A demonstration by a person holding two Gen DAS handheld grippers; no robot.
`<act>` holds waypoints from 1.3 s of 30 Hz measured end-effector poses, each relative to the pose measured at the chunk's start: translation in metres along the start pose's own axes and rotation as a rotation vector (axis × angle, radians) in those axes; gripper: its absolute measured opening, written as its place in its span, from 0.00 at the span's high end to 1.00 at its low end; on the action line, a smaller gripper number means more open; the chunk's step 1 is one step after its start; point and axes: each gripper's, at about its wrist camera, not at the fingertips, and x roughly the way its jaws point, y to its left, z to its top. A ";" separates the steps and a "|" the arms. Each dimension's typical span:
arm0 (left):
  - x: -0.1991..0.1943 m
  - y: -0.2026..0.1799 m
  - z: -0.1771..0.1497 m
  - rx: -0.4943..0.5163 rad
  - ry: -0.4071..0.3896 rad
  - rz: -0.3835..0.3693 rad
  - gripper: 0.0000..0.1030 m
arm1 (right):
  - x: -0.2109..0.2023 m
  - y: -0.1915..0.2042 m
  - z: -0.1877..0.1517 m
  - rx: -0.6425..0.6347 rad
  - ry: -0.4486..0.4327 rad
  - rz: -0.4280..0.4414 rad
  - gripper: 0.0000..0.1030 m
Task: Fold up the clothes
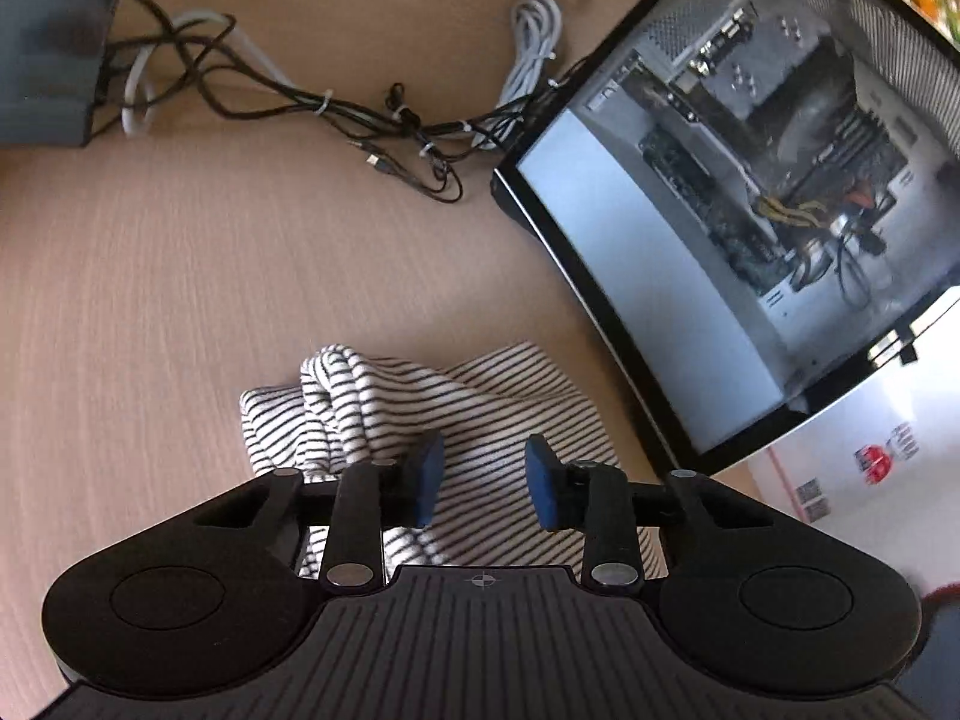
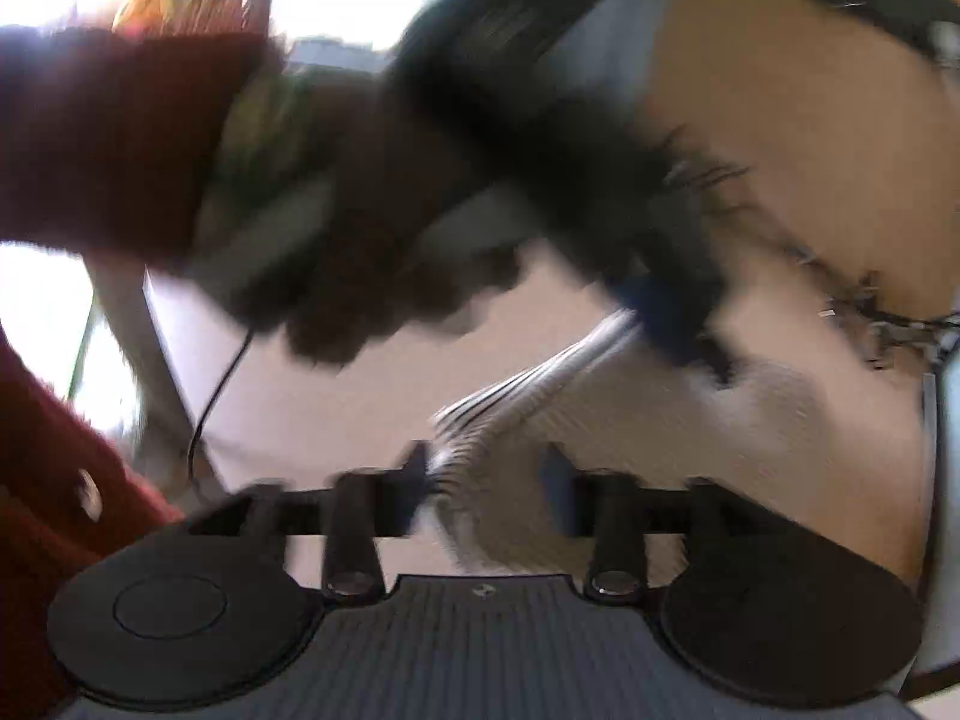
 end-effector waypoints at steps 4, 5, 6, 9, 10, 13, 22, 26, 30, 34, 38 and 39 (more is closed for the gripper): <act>0.002 0.010 0.001 -0.016 0.001 -0.023 0.74 | -0.022 -0.044 0.011 0.138 -0.072 -0.093 0.29; 0.004 0.014 0.001 -0.034 0.002 -0.030 0.78 | -0.022 -0.054 0.012 0.170 -0.077 -0.118 0.23; 0.005 0.017 0.002 -0.049 0.003 -0.035 0.80 | -0.015 -0.060 0.010 0.192 -0.056 -0.139 0.22; 0.008 0.026 0.004 -0.094 0.007 -0.042 0.90 | 0.012 -0.071 -0.002 0.240 0.038 -0.189 0.20; 0.007 0.027 0.004 -0.107 0.006 -0.039 0.91 | 0.022 -0.068 -0.011 0.240 0.081 -0.207 0.15; 0.002 0.024 0.004 -0.117 -0.002 -0.017 0.91 | 0.036 -0.070 -0.025 0.289 0.084 -0.256 0.00; -0.034 -0.018 -0.007 0.037 -0.057 0.095 0.56 | 0.037 -0.082 -0.030 0.403 0.084 -0.203 0.00; -0.024 -0.004 -0.015 0.002 -0.002 0.153 0.56 | 0.043 -0.083 -0.027 0.413 0.058 -0.192 0.00; -0.020 0.005 -0.019 -0.017 0.009 0.157 0.53 | 0.036 -0.092 -0.020 0.423 0.032 -0.174 0.00; -0.017 0.011 -0.020 -0.013 0.016 0.170 0.39 | 0.027 -0.105 -0.012 0.436 -0.004 -0.189 0.00; -0.016 0.017 -0.022 -0.054 0.018 0.153 0.38 | 0.032 -0.117 -0.008 0.459 -0.009 -0.238 0.00; -0.015 0.017 -0.023 -0.054 0.018 0.151 0.38 | 0.037 -0.120 -0.011 0.484 0.010 -0.238 0.00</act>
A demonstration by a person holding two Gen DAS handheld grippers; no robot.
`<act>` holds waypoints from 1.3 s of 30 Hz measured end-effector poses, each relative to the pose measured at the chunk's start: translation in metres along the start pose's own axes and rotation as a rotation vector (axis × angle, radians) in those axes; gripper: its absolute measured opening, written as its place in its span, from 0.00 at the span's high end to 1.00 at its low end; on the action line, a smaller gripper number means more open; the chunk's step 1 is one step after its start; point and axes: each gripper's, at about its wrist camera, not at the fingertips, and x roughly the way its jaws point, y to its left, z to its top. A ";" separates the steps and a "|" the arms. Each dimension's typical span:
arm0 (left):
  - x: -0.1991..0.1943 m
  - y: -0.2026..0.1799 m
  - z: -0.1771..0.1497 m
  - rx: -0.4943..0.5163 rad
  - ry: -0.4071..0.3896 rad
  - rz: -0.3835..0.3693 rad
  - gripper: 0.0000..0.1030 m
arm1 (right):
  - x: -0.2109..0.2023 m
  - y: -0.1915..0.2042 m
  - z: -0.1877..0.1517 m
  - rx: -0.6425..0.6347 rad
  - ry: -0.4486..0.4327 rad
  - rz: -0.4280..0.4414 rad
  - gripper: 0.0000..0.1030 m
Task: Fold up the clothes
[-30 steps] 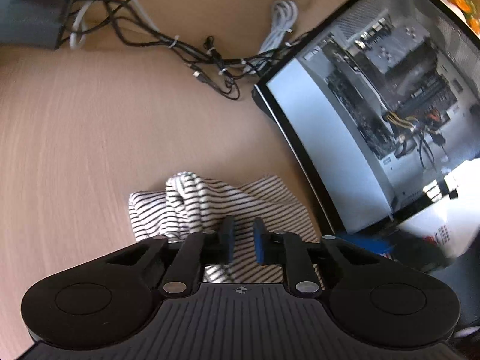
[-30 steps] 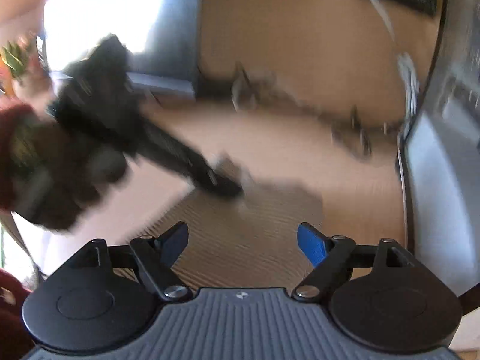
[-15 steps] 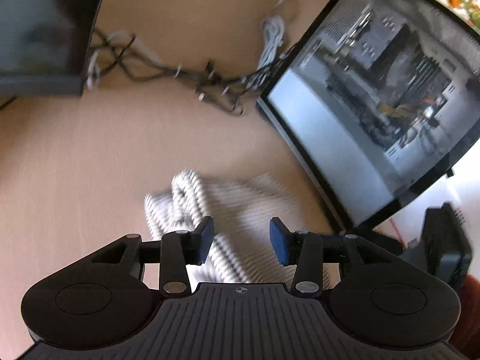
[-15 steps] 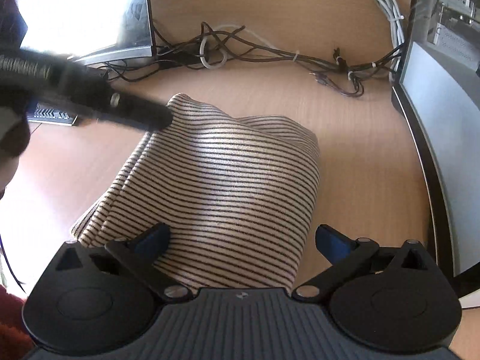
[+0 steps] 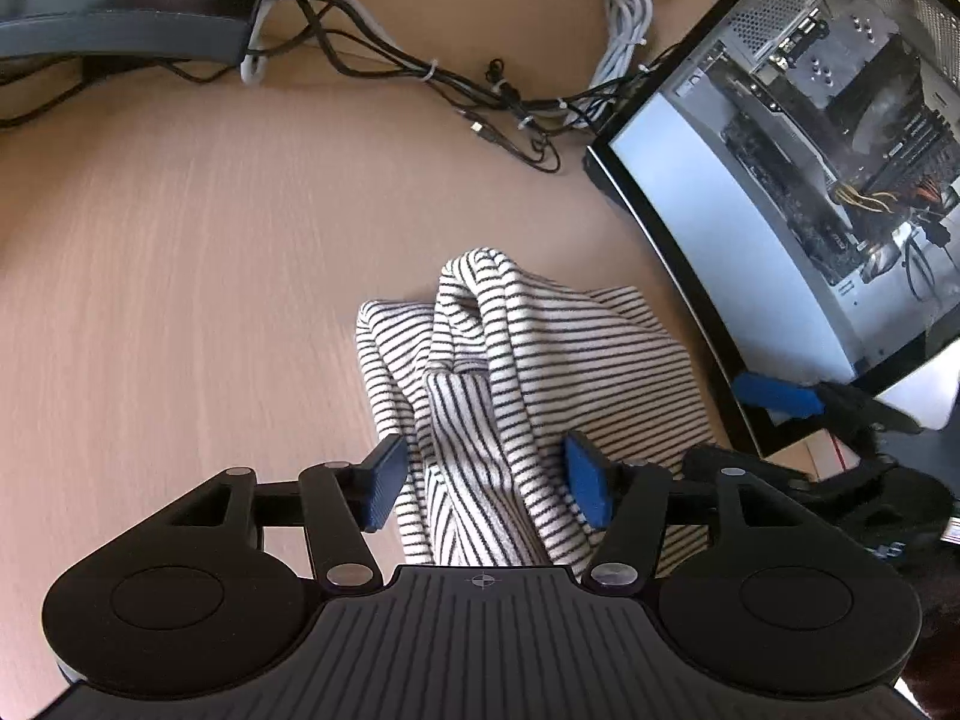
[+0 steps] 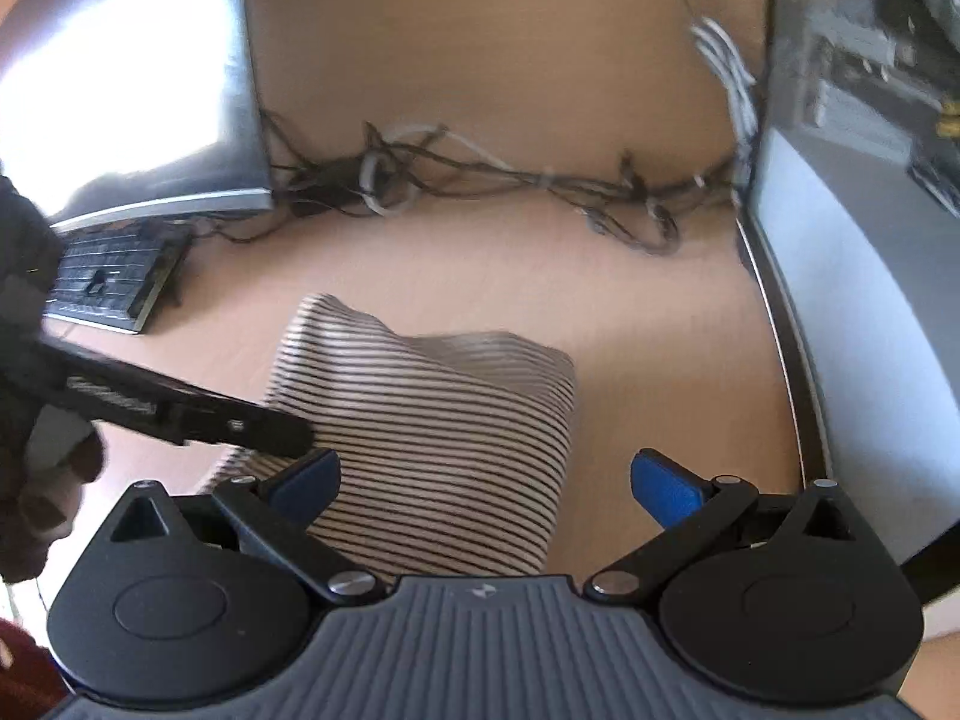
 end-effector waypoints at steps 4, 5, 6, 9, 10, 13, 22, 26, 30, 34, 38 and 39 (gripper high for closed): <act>0.004 0.004 0.000 -0.027 0.011 -0.016 0.37 | 0.025 -0.003 -0.011 0.085 0.077 0.050 0.00; 0.003 0.005 -0.001 -0.035 0.012 -0.021 0.37 | 0.028 -0.003 -0.014 0.098 0.080 0.059 0.00; 0.003 0.006 -0.001 -0.041 0.013 -0.026 0.37 | 0.029 -0.003 -0.014 0.107 0.078 0.066 0.00; 0.002 0.007 -0.003 -0.056 0.017 -0.035 0.37 | 0.029 -0.004 -0.015 0.118 0.073 0.080 0.00; 0.001 0.007 -0.003 -0.060 0.018 -0.037 0.37 | 0.029 -0.004 -0.015 0.115 0.071 0.080 0.00; -0.001 0.007 -0.008 -0.079 0.022 -0.047 0.37 | 0.024 -0.005 -0.015 0.116 0.060 0.116 0.00; -0.008 0.011 -0.021 -0.125 0.024 -0.065 0.39 | 0.028 -0.022 -0.014 0.294 0.028 0.217 0.17; -0.011 0.014 -0.023 -0.136 0.019 -0.068 0.40 | 0.013 -0.029 0.005 0.338 -0.041 0.310 0.29; -0.012 0.015 -0.025 -0.140 0.014 -0.071 0.40 | 0.019 -0.019 0.009 0.253 -0.014 0.245 0.28; -0.016 0.016 -0.025 -0.149 0.013 -0.076 0.41 | 0.026 -0.004 0.000 0.124 0.004 0.162 0.27; -0.031 0.016 -0.024 -0.154 -0.002 -0.079 0.46 | 0.019 0.010 -0.006 0.001 -0.027 0.085 0.27; -0.037 0.015 -0.024 -0.143 -0.012 -0.070 0.45 | 0.014 0.012 -0.005 -0.018 -0.039 0.070 0.27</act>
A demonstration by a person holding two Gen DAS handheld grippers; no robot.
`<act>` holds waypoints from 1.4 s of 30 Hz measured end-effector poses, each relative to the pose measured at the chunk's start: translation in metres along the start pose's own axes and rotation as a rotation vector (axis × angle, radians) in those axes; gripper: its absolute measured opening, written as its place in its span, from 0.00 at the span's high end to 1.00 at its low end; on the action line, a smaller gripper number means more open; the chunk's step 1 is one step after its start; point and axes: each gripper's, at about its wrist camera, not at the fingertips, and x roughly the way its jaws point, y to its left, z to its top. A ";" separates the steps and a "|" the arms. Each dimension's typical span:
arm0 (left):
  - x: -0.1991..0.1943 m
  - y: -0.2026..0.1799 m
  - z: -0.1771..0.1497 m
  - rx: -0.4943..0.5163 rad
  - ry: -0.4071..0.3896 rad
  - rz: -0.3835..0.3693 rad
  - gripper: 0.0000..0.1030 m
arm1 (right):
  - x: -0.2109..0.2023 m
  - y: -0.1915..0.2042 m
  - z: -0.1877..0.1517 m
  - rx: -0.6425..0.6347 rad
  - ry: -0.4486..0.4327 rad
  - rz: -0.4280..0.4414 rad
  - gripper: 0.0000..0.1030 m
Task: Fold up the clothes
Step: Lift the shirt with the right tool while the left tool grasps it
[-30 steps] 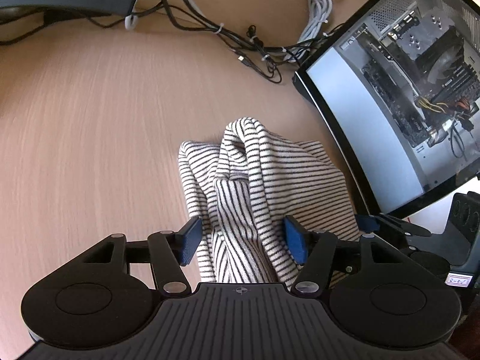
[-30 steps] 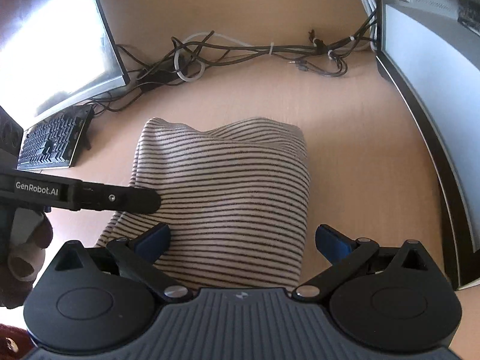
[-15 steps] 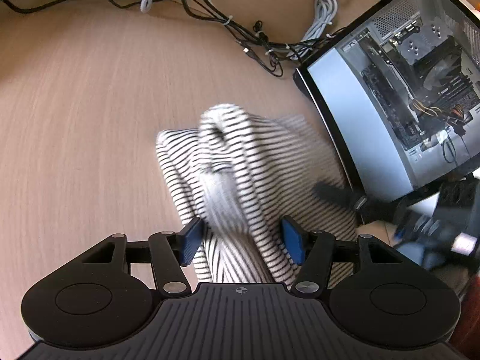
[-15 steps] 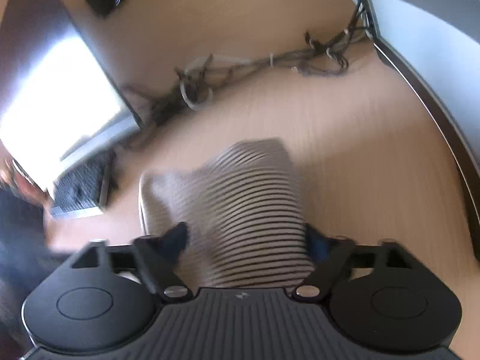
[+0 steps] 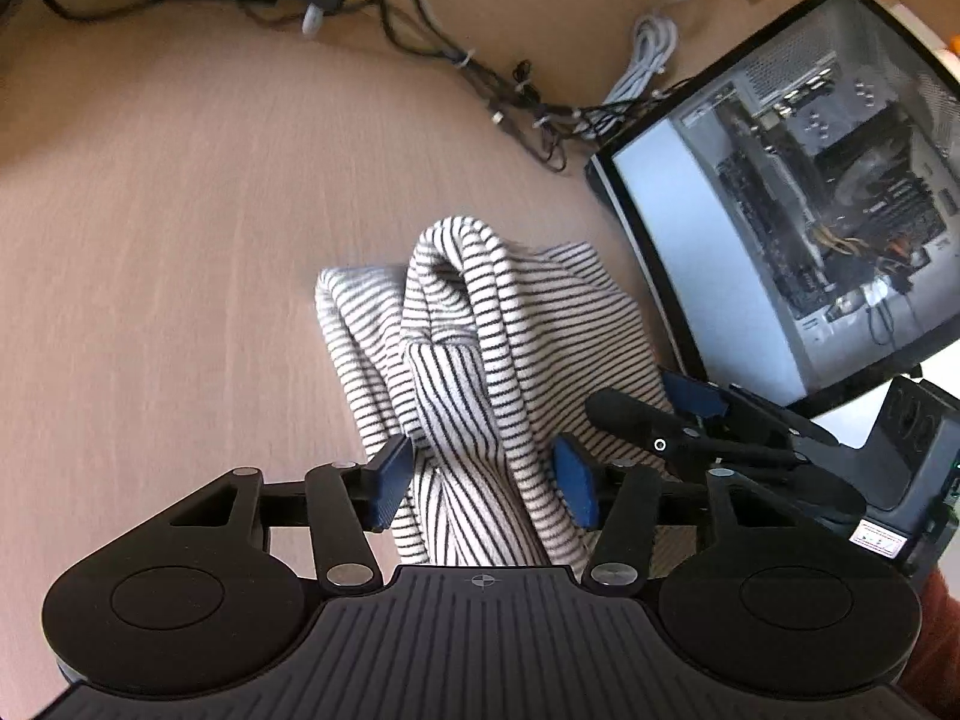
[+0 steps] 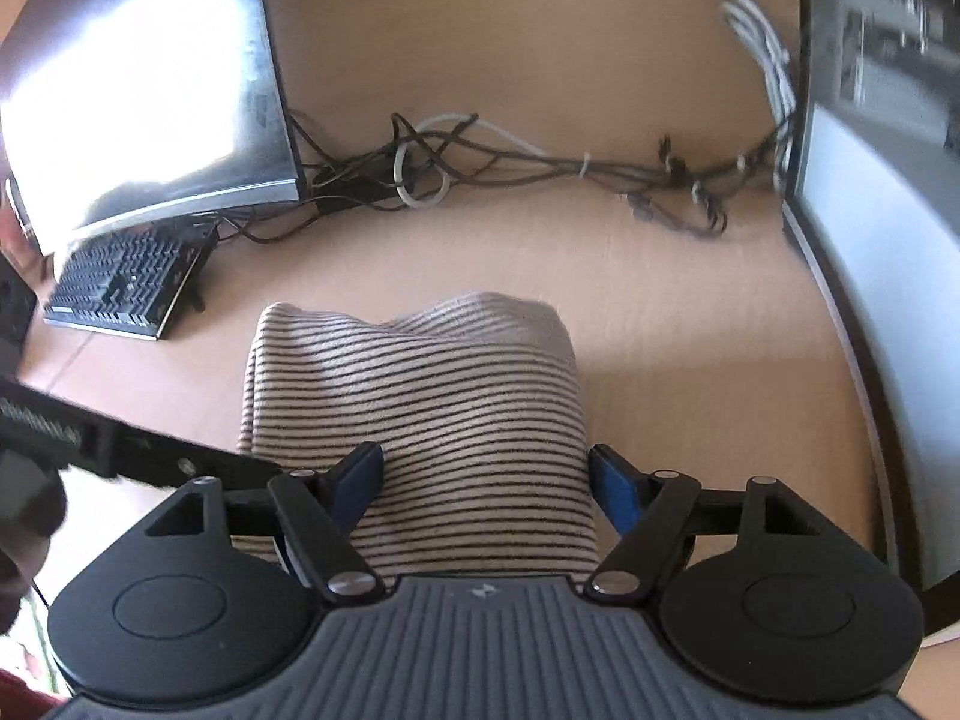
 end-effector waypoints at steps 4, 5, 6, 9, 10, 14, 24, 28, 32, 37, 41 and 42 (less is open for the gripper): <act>-0.016 -0.001 -0.001 0.032 -0.029 0.048 0.47 | -0.023 0.004 0.002 -0.047 -0.057 -0.041 0.27; -0.018 -0.001 -0.002 0.038 -0.035 0.062 0.49 | -0.027 0.005 0.003 -0.052 -0.062 -0.034 0.28; -0.019 -0.001 -0.003 0.043 -0.038 0.076 0.51 | -0.032 0.009 0.004 -0.061 -0.069 -0.018 0.32; -0.017 -0.002 -0.008 0.052 -0.031 0.105 0.57 | -0.039 0.036 0.004 -0.131 -0.067 0.042 0.47; -0.016 -0.004 -0.010 0.059 -0.028 0.109 0.57 | -0.040 0.045 0.003 -0.159 -0.062 0.063 0.47; -0.013 -0.012 -0.015 0.098 -0.022 0.125 0.57 | -0.033 0.081 -0.015 -0.297 -0.011 0.095 0.42; -0.012 -0.040 -0.030 0.258 -0.039 0.182 0.57 | -0.042 0.087 -0.037 -0.411 0.044 -0.027 0.60; -0.014 -0.043 -0.034 0.271 -0.036 0.178 0.57 | -0.045 0.092 -0.048 -0.483 0.033 -0.070 0.67; -0.017 -0.042 -0.039 0.266 -0.017 0.132 0.58 | -0.049 0.092 -0.052 -0.465 0.028 -0.059 0.87; -0.011 -0.033 -0.047 0.206 0.033 -0.005 0.68 | -0.065 0.063 -0.022 -0.153 0.023 0.077 0.92; -0.001 -0.033 -0.050 0.167 0.047 -0.080 0.68 | -0.083 0.044 0.003 0.093 -0.029 0.236 0.92; 0.001 -0.035 -0.050 0.169 0.049 -0.089 0.68 | -0.083 0.042 0.006 0.138 -0.028 0.265 0.92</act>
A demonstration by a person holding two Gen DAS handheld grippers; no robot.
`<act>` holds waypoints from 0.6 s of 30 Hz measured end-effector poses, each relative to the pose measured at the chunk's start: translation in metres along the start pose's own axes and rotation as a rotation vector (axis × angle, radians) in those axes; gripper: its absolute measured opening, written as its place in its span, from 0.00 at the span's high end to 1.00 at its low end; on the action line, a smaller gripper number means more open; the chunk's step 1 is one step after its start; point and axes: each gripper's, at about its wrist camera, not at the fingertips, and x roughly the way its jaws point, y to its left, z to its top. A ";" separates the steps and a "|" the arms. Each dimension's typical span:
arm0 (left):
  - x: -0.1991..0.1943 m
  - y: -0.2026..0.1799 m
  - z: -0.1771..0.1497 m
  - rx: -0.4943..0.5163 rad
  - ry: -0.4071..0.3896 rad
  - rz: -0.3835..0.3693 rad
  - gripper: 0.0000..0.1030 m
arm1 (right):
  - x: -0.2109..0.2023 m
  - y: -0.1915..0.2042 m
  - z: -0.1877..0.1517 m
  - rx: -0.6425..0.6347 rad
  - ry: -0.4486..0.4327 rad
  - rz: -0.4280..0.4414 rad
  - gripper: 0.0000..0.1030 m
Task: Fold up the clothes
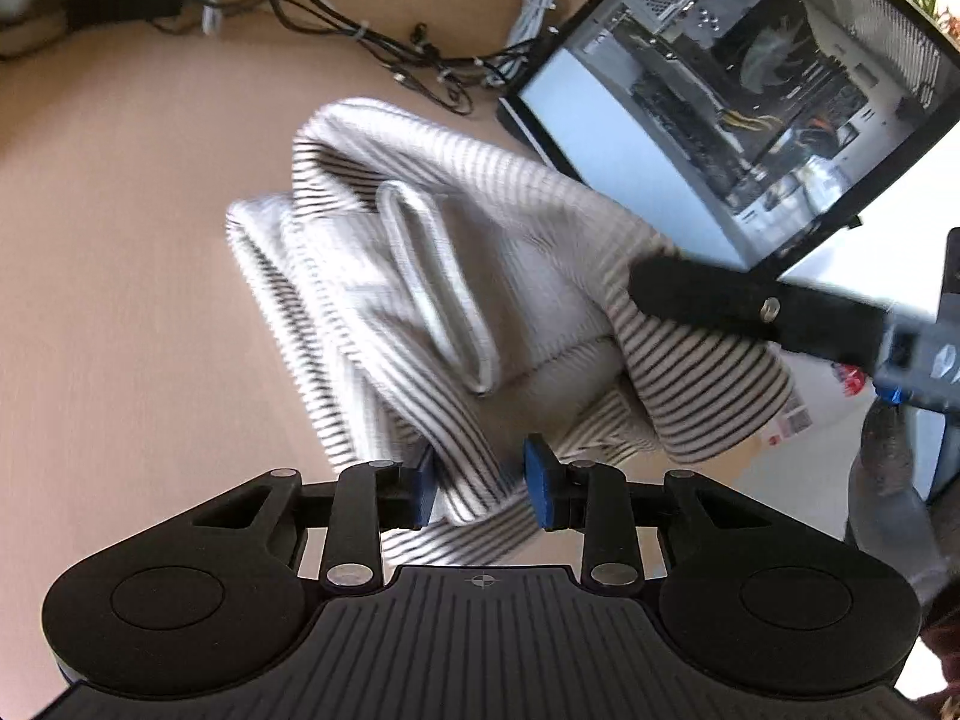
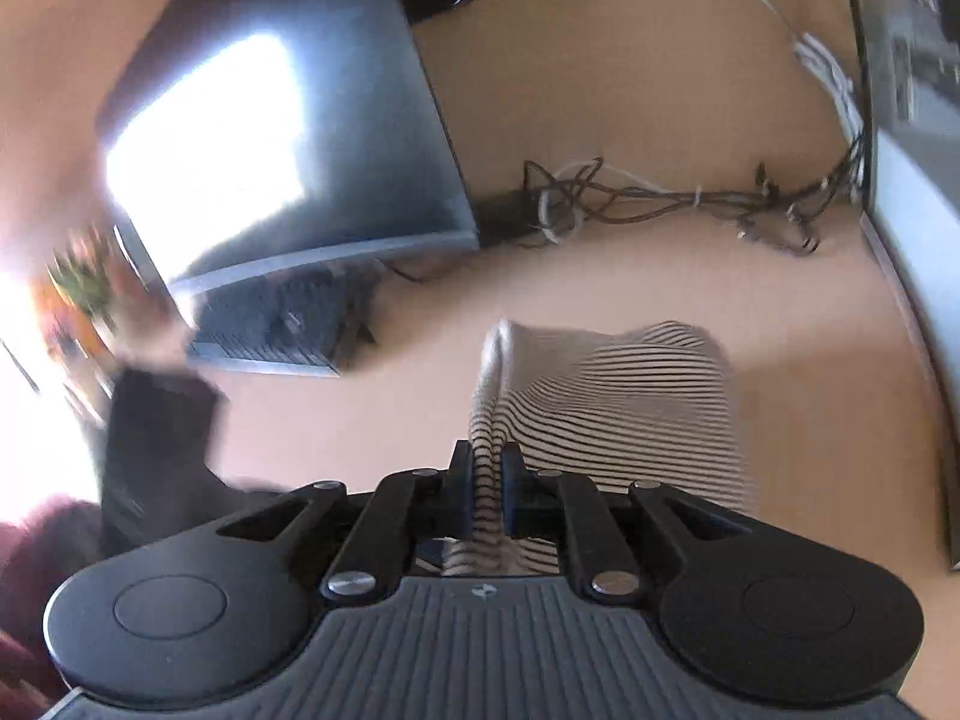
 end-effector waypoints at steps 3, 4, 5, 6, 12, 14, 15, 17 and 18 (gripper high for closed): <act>0.009 -0.004 0.002 0.032 0.011 0.003 0.68 | 0.014 -0.006 -0.004 0.106 0.040 0.053 0.92; 0.013 -0.003 0.001 0.038 0.018 0.004 0.68 | 0.020 -0.009 -0.007 0.134 0.056 0.062 0.91; 0.015 -0.002 0.000 0.040 0.022 0.001 0.67 | 0.026 -0.012 -0.012 0.164 0.069 0.067 0.91; 0.016 -0.001 -0.001 0.037 0.020 -0.006 0.67 | 0.032 -0.015 -0.016 0.197 0.079 0.071 0.91; 0.018 0.010 -0.006 -0.003 0.009 -0.041 0.69 | 0.057 -0.017 -0.021 0.244 0.127 0.065 0.90; 0.016 0.010 -0.006 0.001 0.015 -0.038 0.69 | 0.068 -0.017 -0.020 0.226 0.155 0.050 0.89; 0.016 0.011 -0.006 0.004 0.019 -0.037 0.69 | 0.073 -0.017 -0.020 0.217 0.167 0.042 0.89; 0.010 0.013 -0.006 0.007 0.034 -0.038 0.69 | 0.077 -0.017 -0.020 0.192 0.180 0.027 0.89; 0.006 0.015 -0.006 0.010 0.041 -0.041 0.68 | 0.079 -0.014 -0.021 0.166 0.184 0.020 0.89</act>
